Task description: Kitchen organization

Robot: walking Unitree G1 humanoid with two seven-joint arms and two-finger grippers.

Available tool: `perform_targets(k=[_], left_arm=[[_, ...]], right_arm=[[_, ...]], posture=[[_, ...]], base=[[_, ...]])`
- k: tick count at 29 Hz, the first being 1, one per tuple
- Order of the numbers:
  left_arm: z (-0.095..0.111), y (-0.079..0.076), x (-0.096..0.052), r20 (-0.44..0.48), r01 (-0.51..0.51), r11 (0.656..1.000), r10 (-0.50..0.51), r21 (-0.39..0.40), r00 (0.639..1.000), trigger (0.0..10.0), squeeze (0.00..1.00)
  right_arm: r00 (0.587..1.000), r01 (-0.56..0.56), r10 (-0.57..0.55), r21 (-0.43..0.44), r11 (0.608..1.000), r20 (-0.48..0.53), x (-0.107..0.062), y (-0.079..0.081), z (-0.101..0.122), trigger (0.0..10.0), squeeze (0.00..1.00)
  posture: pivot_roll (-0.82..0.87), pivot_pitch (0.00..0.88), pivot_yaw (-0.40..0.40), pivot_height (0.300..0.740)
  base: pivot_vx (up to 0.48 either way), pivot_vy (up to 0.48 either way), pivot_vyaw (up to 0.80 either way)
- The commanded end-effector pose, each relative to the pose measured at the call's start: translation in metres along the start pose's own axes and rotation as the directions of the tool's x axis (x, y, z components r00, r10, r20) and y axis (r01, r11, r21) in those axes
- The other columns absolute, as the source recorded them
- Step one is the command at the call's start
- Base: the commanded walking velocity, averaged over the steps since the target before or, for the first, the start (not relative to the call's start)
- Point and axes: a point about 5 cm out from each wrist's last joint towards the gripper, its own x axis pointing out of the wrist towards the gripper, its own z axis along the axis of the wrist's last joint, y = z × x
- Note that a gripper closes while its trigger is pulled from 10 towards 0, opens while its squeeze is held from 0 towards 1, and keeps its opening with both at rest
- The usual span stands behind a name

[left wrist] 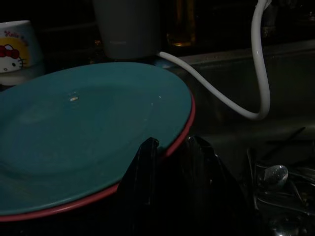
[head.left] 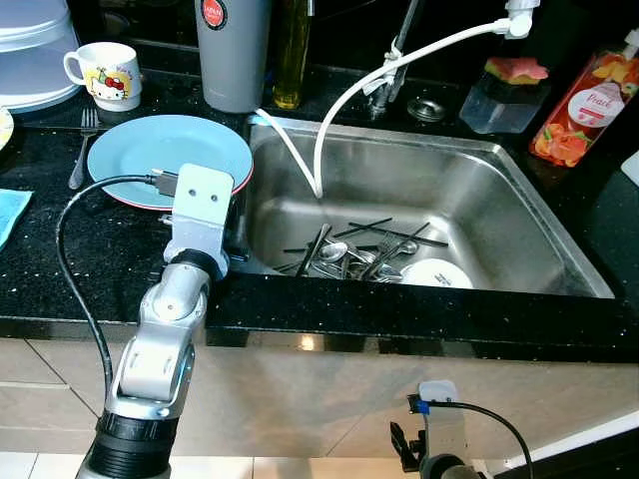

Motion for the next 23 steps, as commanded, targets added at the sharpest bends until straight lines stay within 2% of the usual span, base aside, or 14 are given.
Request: perform_targets(k=[1,4,8,12,18,23], left_arm=[[0.002,-0.004,0.001,0.016,0.012,1.000,-0.012,-0.015,1.000,10.0,0.00],[-0.008,-0.002,-0.001,-0.034,0.010,1.000,-0.010,-0.011,0.999,10.0,0.00],[-0.009,-0.005,-0.002,-0.050,0.020,1.000,-0.020,0.000,0.999,10.0,0.00],[-0.007,-0.004,-0.001,-0.040,0.011,1.000,-0.011,-0.020,0.999,10.0,0.00],[0.008,-0.004,0.002,0.037,0.019,0.999,-0.018,-0.028,0.999,10.0,0.00],[-0.008,-0.004,-0.002,-0.037,0.019,1.000,-0.019,-0.002,0.999,10.0,0.00]], right_arm=[[1.000,0.008,-0.008,0.004,1.000,-0.019,-0.003,-0.003,-0.004,10.0,0.00],[1.000,0.008,-0.008,0.004,1.000,-0.017,-0.003,-0.003,-0.004,10.0,0.00],[1.000,0.007,-0.007,0.005,1.000,-0.019,-0.004,-0.002,-0.004,10.0,0.00],[1.000,0.006,-0.006,0.004,1.000,-0.019,-0.004,-0.001,-0.004,10.0,0.00],[1.000,0.008,-0.008,0.005,1.000,-0.023,-0.005,-0.002,-0.005,10.0,0.00],[1.000,0.006,-0.006,0.006,1.000,-0.023,-0.004,-0.001,-0.005,10.0,0.00]], posture=[[0.19,0.090,-0.121,0.740],[0.18,0.091,-0.119,0.740],[0.18,0.094,-0.120,0.740],[0.18,0.097,-0.120,0.740],[0.18,0.098,-0.120,0.740],[0.18,0.098,-0.118,0.740]], base=[[0.000,0.000,0.00],[0.000,0.000,0.00],[0.000,0.000,0.00],[0.000,0.000,0.00],[0.000,0.000,0.00],[0.000,0.000,0.00]])
